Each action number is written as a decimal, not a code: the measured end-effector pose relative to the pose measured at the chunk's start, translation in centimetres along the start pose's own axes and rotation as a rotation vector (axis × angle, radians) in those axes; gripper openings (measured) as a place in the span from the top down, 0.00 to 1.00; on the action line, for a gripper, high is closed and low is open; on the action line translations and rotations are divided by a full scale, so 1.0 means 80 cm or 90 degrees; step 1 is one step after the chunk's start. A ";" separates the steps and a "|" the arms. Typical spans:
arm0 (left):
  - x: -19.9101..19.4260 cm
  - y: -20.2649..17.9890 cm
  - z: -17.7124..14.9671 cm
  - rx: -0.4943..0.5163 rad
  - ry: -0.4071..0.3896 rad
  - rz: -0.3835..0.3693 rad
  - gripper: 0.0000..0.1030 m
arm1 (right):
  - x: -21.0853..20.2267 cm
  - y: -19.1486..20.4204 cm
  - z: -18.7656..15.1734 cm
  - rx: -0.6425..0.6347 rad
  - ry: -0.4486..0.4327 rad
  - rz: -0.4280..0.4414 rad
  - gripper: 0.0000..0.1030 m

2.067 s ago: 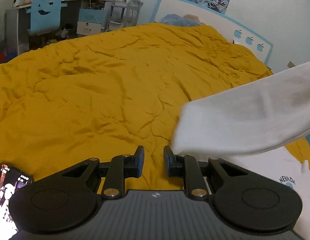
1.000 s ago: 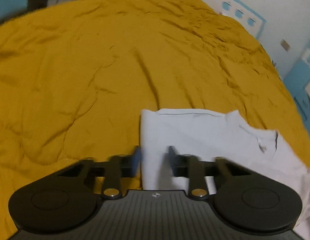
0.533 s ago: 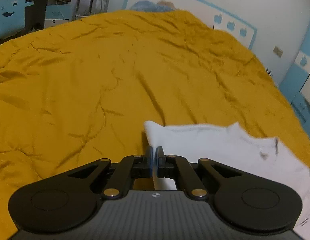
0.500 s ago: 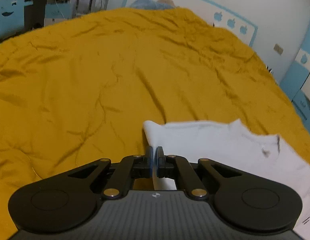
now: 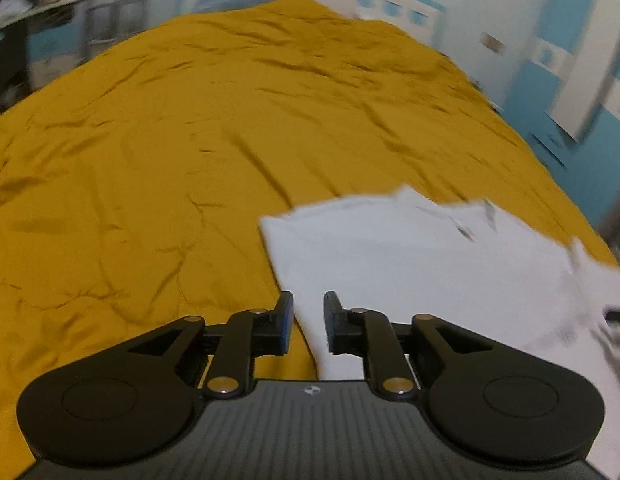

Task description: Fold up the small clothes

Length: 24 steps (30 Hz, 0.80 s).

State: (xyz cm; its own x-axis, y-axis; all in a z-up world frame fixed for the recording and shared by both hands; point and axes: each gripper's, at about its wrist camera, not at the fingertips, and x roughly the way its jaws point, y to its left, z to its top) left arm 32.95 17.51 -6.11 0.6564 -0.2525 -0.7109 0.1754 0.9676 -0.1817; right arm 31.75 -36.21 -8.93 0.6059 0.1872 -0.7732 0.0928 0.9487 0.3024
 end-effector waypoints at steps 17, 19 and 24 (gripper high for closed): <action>0.014 -0.061 -0.085 0.154 0.035 0.097 0.90 | -0.075 0.000 -0.094 -0.052 0.062 -0.054 0.67; -0.002 -0.050 -0.080 0.136 0.011 0.093 0.92 | -0.084 -0.005 -0.098 -0.055 0.065 -0.059 0.67; 0.011 -0.022 -0.083 0.101 0.049 0.112 0.92 | -0.091 -0.019 -0.109 -0.045 0.084 -0.066 0.67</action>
State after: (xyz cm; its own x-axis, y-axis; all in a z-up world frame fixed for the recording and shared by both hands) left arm 28.37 15.64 -10.96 0.6304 -0.0733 -0.7728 0.1805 0.9821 0.0540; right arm 20.32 -36.82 -8.65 0.4871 0.1151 -0.8657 0.0909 0.9792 0.1813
